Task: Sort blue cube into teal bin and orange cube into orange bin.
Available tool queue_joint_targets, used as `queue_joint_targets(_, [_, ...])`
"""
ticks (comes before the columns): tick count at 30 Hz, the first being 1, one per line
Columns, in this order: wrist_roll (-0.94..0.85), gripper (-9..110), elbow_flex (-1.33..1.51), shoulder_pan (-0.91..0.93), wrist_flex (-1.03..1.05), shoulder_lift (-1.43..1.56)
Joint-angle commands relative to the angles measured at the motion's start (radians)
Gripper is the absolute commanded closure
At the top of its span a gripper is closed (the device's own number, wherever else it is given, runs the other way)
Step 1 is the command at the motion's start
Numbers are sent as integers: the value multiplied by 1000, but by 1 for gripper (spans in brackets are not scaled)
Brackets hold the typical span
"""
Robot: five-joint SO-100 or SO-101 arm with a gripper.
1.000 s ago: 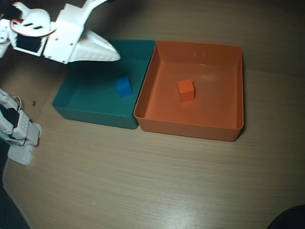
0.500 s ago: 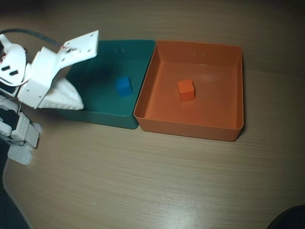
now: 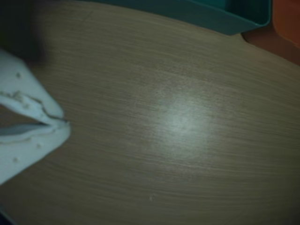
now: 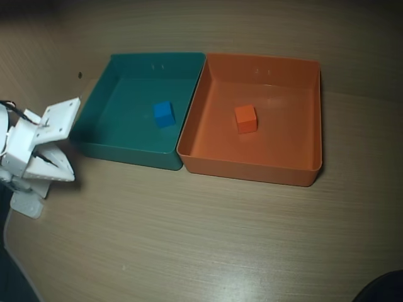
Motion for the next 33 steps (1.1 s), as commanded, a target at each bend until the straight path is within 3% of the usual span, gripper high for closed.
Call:
queue_joint_targets(1, [-5,107,118,23,-17,129])
queue_joint_targets(19, [-5,107,681,120,-18,433])
queue_joint_targets(33, [18,107,696,114,74,434])
